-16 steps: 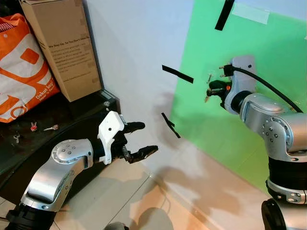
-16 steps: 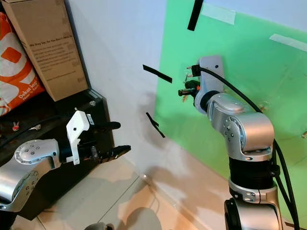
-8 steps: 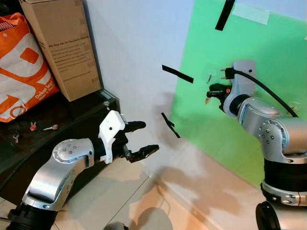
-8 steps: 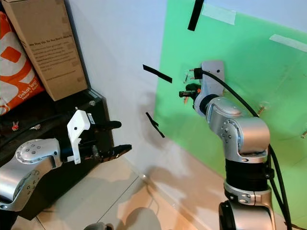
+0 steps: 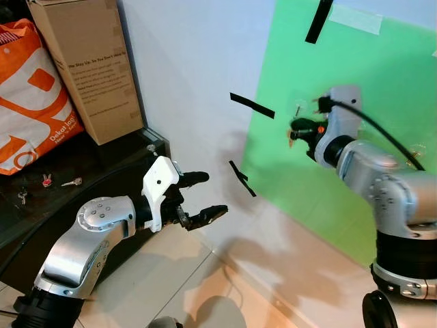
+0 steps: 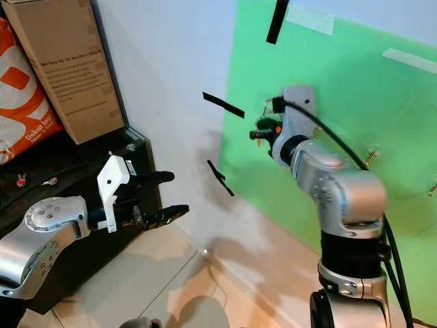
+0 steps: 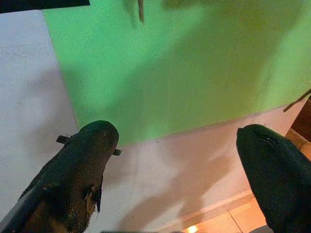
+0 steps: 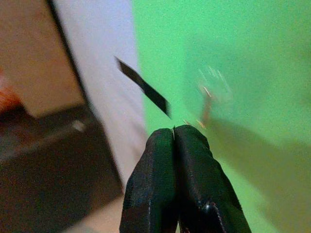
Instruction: Hang keys on a hook
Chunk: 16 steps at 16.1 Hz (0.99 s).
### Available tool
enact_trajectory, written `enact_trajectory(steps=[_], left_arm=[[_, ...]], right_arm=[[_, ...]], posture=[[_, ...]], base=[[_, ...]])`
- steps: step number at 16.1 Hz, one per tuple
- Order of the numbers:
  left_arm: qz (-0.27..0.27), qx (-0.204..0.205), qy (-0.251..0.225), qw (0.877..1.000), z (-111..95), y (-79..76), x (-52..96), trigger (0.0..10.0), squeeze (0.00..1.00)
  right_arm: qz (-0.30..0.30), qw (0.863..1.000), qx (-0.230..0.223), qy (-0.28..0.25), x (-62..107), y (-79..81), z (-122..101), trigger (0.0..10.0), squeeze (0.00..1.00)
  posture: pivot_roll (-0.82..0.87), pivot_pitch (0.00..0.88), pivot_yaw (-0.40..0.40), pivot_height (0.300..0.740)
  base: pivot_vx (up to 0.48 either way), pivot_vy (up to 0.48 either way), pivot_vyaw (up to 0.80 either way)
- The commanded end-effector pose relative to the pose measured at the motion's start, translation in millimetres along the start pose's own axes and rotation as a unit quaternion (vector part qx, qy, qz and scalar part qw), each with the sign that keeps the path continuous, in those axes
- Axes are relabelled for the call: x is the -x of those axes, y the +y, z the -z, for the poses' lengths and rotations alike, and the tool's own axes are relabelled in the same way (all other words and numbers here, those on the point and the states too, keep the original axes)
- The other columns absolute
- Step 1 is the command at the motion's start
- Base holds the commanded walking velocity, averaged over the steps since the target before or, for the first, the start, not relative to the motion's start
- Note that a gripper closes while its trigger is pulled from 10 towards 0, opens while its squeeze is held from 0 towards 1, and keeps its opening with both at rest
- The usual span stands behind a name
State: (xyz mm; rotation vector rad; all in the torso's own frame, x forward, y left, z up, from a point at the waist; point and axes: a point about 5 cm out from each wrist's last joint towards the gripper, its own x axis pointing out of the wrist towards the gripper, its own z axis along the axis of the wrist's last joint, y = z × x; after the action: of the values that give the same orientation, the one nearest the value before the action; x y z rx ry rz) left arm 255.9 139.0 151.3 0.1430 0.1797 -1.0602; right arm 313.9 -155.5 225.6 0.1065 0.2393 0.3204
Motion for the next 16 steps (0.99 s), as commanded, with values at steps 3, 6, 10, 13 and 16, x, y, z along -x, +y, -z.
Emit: enact_trajectory(steps=[3,6,10,13,16], left_arm=[[0.002,-0.007,0.000,1.000,-1.8,-1.5,-1.9,10.0,0.00],[-0.002,-0.006,0.000,1.000,-1.2,-2.5,0.0,10.0,0.00],[-0.008,0.002,-0.008,1.000,-0.7,-1.7,3.1,10.0,0.00],[-0.010,0.002,-0.010,1.000,-1.0,0.0,6.3,10.0,0.00],[-0.006,0.001,-0.009,1.000,-2.4,-0.2,6.2,10.0,0.00]], right_arm=[[-0.016,0.998,-0.025,-0.054,2.7,0.9,-21.2,10.0,0.00],[-0.014,0.999,-0.020,-0.042,-1.8,4.4,-16.1,10.0,0.00],[-0.014,0.999,-0.004,-0.035,-2.9,10.4,-13.3,10.0,0.00],[-0.016,0.999,-0.001,-0.041,-1.9,15.6,-14.3,10.0,0.00],[-0.016,0.999,-0.001,-0.043,0.8,17.5,-12.5,10.0,0.00]], posture=[[0.00,0.000,-0.061,0.740],[0.01,0.000,-0.067,0.740],[0.00,0.000,-0.044,0.740],[-0.01,0.000,-0.003,0.740],[-0.01,0.000,0.006,0.740]], base=[[0.000,0.000,0.00],[0.000,0.000,0.00],[0.000,0.000,0.00],[0.000,0.000,0.00],[0.000,0.000,0.00]])
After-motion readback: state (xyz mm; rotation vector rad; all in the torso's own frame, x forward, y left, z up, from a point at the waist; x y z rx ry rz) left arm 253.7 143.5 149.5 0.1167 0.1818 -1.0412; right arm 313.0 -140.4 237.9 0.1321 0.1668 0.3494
